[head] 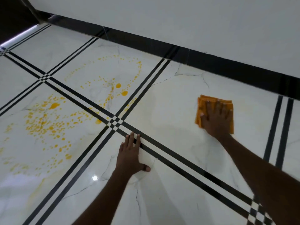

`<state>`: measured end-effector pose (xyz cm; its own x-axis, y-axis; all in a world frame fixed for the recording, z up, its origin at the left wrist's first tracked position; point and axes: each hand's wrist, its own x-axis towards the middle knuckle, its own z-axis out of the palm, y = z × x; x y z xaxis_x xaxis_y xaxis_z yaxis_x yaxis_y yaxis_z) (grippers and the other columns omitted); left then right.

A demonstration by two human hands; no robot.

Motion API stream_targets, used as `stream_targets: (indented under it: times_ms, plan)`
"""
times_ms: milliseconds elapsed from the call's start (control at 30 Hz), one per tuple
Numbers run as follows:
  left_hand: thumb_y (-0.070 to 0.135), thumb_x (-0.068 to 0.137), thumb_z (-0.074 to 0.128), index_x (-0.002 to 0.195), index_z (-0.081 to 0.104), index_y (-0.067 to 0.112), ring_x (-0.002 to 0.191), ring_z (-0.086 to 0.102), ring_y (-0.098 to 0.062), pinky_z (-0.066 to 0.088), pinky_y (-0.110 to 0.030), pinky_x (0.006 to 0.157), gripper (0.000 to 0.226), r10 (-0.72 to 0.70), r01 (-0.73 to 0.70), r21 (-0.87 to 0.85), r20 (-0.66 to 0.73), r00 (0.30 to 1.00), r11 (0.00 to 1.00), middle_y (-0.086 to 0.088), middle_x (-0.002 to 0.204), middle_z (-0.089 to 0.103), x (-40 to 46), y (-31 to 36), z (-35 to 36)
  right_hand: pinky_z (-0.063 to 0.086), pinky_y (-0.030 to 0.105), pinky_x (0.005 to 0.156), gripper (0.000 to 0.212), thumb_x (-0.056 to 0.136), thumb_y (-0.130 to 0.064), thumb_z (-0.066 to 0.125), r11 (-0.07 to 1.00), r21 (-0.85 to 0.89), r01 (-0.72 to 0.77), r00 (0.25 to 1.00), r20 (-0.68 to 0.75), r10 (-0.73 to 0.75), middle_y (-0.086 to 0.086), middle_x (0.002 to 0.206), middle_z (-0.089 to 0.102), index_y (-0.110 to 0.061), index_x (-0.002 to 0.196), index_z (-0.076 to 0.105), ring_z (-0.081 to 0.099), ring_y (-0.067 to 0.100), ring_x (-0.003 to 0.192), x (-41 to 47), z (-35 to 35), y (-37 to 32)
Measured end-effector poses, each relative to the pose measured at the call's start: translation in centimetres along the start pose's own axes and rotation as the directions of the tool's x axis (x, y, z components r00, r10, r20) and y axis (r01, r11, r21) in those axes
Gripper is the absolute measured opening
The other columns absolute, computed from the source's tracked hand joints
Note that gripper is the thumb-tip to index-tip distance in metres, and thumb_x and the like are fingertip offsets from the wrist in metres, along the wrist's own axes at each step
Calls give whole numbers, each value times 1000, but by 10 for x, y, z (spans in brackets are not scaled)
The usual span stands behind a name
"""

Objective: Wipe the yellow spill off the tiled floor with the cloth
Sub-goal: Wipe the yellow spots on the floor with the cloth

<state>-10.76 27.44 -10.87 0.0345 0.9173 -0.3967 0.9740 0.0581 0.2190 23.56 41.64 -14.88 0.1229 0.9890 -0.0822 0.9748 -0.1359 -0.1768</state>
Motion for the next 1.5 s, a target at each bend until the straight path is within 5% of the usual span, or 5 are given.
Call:
stream_targets:
  times_ms: [400,767,1200,1400,1500]
  plan:
    - [88,37,65,155,-25,17,152,-23,-33,0,-52,124,165,-179,174,72,79,981,982,-6,153,-43,-48,-103,-17,18,66,123,70,99,-52,39,710,-4,705,708,67,-703,15,170,22,-29,163,25,19,42,156,-131,54,-170]
    - [62,56,88,156,-26,18,151,-26,-36,-1,-55,125,157,-214,207,97,65,975,973,-10,161,-35,-37,-102,-6,44,77,98,65,100,-49,37,891,-67,449,836,-320,-446,32,140,58,-15,155,31,51,54,130,38,78,-297]
    - [58,58,89,156,-24,18,151,-25,-35,-1,-56,124,155,-219,214,80,61,974,974,-10,162,-33,-39,-100,-7,30,75,112,64,105,-52,24,923,-23,385,908,-172,-383,33,150,47,-15,155,39,44,58,136,35,62,-268]
    - [57,61,88,158,-18,16,153,-19,-34,1,-53,125,149,-241,238,68,35,970,969,-11,165,-26,-46,-94,-15,23,68,120,64,104,-51,26,678,-33,734,679,1,-734,20,166,30,-24,162,29,24,47,153,-89,68,-264]
    - [58,66,84,159,-9,8,155,-9,-32,2,-47,127,140,-287,287,15,-19,958,958,-15,168,-11,-62,-87,-11,28,67,118,63,102,-48,34,798,-56,601,799,-6,-602,23,161,38,-20,158,40,36,50,146,-75,56,-192]
